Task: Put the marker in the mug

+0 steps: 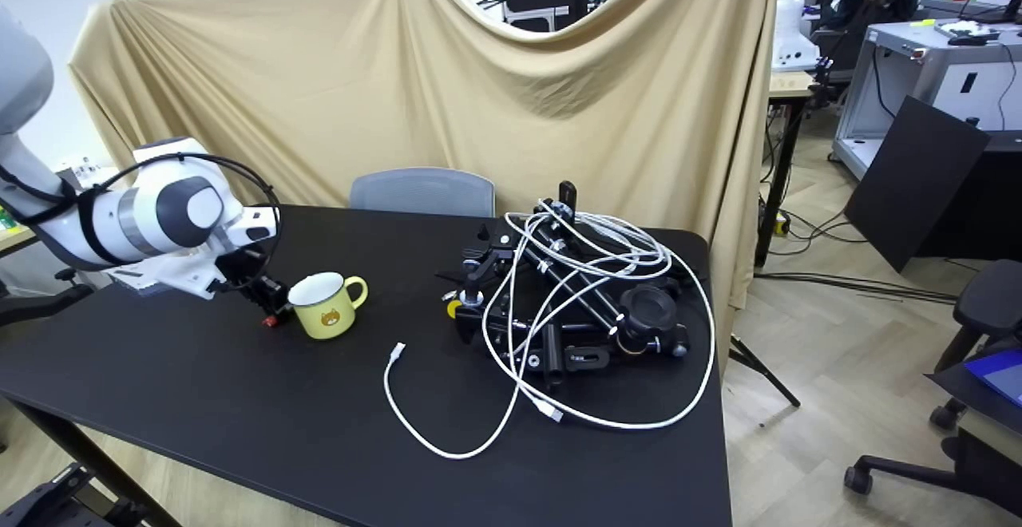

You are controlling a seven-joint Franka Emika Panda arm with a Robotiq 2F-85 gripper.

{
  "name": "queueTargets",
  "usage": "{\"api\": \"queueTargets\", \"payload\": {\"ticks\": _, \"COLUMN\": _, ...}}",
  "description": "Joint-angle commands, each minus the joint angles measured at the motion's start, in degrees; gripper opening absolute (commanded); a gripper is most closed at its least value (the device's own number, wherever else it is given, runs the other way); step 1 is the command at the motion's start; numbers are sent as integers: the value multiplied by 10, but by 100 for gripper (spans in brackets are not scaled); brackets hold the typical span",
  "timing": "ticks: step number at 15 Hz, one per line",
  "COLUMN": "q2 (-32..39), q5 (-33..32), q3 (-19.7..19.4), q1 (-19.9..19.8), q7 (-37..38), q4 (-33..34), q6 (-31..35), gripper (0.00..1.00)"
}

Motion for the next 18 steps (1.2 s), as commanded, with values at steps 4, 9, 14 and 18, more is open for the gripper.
{"api": "queueTargets", "payload": {"ticks": 4, "q2": -46, "q5": -12, "q3": 12, "q1": 6, "q7": -2, "q4": 5, "q6": -68, "gripper": 6}}
{"api": "queueTargets", "payload": {"ticks": 9, "q2": -115, "q5": -27, "q3": 57, "q1": -34, "q7": -77, "q4": 20, "q6": -231, "gripper": 6}}
{"api": "queueTargets", "payload": {"ticks": 14, "q2": -176, "q5": -85, "q3": 74, "q1": -81, "q7": -140, "q4": 36, "q6": -365, "gripper": 6}}
{"api": "queueTargets", "payload": {"ticks": 18, "q2": -209, "q5": -56, "q3": 92, "q1": -131, "q7": -221, "q4": 43, "q6": -435, "gripper": 6}}
